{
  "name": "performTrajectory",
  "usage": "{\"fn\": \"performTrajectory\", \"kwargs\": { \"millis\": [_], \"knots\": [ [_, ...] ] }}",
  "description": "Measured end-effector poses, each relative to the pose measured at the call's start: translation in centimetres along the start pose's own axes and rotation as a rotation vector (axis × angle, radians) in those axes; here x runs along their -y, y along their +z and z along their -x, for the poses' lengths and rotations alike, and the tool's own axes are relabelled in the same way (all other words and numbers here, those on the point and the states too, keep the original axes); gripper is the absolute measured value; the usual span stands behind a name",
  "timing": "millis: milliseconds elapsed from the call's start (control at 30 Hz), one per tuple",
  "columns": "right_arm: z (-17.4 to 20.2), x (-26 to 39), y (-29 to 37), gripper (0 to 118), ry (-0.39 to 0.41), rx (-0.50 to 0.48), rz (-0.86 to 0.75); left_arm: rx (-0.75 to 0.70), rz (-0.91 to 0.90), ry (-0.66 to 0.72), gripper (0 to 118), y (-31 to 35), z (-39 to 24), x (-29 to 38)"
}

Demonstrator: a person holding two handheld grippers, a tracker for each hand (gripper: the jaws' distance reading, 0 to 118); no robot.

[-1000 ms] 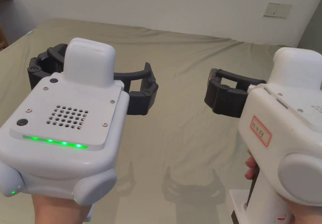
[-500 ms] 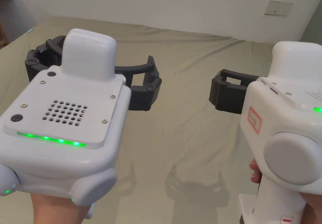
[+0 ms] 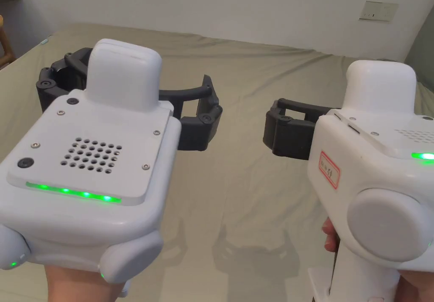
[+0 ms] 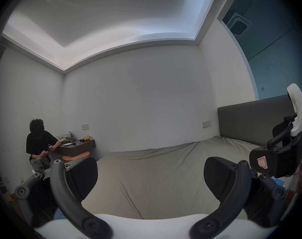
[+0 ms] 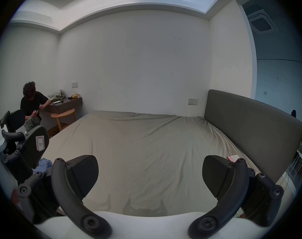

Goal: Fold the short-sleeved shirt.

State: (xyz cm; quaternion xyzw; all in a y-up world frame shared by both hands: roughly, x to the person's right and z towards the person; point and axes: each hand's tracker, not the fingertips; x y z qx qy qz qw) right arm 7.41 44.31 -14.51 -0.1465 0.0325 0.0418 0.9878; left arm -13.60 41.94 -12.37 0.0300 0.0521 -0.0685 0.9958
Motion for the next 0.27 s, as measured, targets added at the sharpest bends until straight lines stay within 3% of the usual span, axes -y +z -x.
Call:
{"fn": "performTrajectory", "kwargs": {
  "millis": [267],
  "knots": [
    [-0.24, 0.64, -0.76, 118, 0.001, 0.015, -0.023, 0.008, 0.009, -0.006, 118, -0.08, -0.26, 0.14]
  ]
}}
